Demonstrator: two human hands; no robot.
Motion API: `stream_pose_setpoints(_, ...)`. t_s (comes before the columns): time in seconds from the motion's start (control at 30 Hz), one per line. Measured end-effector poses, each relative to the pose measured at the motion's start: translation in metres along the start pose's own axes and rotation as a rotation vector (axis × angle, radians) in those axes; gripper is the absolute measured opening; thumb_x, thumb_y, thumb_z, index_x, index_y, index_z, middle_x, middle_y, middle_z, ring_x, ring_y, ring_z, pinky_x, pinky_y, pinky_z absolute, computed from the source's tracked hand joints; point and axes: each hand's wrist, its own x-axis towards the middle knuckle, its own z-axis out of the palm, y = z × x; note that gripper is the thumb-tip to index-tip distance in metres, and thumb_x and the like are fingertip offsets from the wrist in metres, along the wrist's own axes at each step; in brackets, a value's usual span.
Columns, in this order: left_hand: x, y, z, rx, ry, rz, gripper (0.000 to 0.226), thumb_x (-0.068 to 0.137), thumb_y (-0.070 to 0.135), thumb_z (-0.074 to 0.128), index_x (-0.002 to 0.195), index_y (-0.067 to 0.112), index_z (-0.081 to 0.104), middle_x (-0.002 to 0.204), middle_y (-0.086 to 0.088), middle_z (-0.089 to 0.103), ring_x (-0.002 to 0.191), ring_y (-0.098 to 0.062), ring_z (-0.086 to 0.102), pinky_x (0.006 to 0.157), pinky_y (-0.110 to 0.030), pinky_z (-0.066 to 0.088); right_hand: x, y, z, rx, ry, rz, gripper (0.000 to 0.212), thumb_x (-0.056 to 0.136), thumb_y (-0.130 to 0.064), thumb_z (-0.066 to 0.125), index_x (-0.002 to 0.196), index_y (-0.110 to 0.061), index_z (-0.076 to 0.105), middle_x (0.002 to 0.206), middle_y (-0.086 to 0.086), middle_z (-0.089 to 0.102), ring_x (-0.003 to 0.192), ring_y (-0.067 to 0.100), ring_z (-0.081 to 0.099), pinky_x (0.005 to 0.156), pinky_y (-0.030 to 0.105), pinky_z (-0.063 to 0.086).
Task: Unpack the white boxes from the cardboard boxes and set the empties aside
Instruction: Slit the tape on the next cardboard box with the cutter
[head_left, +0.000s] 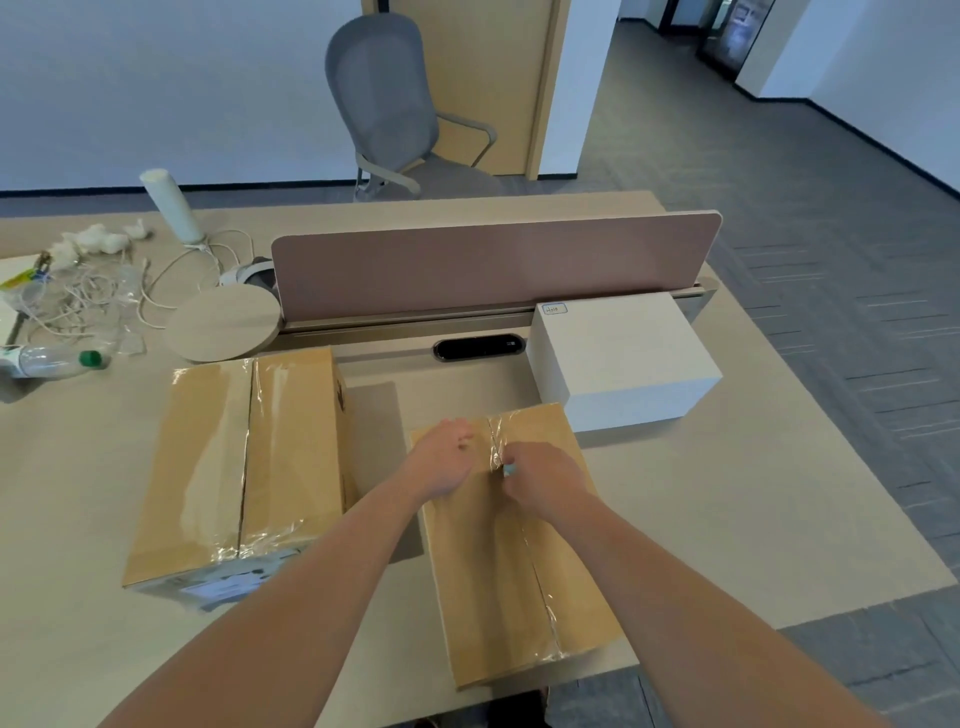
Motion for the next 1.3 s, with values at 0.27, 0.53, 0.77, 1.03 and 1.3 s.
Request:
stream_pose_setpoints(0.27, -0.028, 0.004, 0.019, 0.166, -0.083, -0.029, 0.022, 0.082, 0.013, 0.039, 0.064, 0.003, 0.045, 0.092, -0.027, 0.063, 0.091, -0.043, 0.062, 0.073, -0.041, 0.051, -0.012, -0.008, -0.003, 0.050, 0.001, 0.029, 0.018, 0.091, -0.020, 0.052, 0.104, -0.029, 0.060, 0.109, -0.001, 0.065, 0.098, 0.024, 0.058, 0.073, 0.029, 0.040)
stream_pose_setpoints(0.53, -0.036, -0.006, 0.020, 0.147, -0.113, 0.012, 0.025, 0.083, 0.018, 0.043, 0.095, 0.007, 0.062, 0.107, -0.012, 0.062, 0.102, -0.026, 0.060, 0.088, -0.033, 0.049, -0.043, -0.003, 0.008, 0.034, -0.021, 0.077, 0.025, 0.091, -0.021, 0.053, 0.112, -0.029, 0.064, 0.116, -0.002, 0.065, 0.109, 0.023, 0.059, 0.080, 0.029, 0.044)
stream_pose_setpoints(0.77, -0.049, -0.006, 0.037, 0.152, -0.064, 0.072, 0.018, 0.085, 0.002, 0.043, 0.074, -0.004, 0.057, 0.102, -0.023, 0.057, 0.101, -0.038, 0.056, 0.089, -0.039, 0.046, -0.075, 0.005, 0.022, -0.002, -0.013, 0.130, 0.031, 0.095, -0.022, 0.051, 0.120, -0.030, 0.066, 0.124, -0.001, 0.064, 0.115, 0.024, 0.059, 0.090, 0.033, 0.047)
stream_pose_setpoints(1.03, -0.076, 0.004, 0.063, 0.293, -0.121, 0.112, 0.034, 0.090, 0.005, 0.042, 0.111, -0.002, 0.068, 0.120, -0.019, 0.063, 0.115, -0.035, 0.055, 0.097, -0.040, 0.046, -0.083, 0.005, 0.025, -0.025, -0.012, 0.120, 0.022, 0.089, -0.013, 0.051, 0.095, -0.020, 0.071, 0.105, 0.004, 0.069, 0.100, 0.029, 0.065, 0.073, 0.029, 0.043)
stream_pose_setpoints(1.3, -0.087, 0.004, 0.078, 0.371, -0.114, 0.113, 0.030, 0.096, 0.012, 0.043, 0.108, -0.003, 0.066, 0.122, -0.020, 0.059, 0.120, -0.033, 0.051, 0.099, -0.034, 0.042, -0.092, 0.021, 0.035, -0.052, -0.038, 0.071, 0.026, 0.090, -0.013, 0.056, 0.109, -0.023, 0.071, 0.107, 0.004, 0.069, 0.101, 0.028, 0.065, 0.079, 0.033, 0.050)
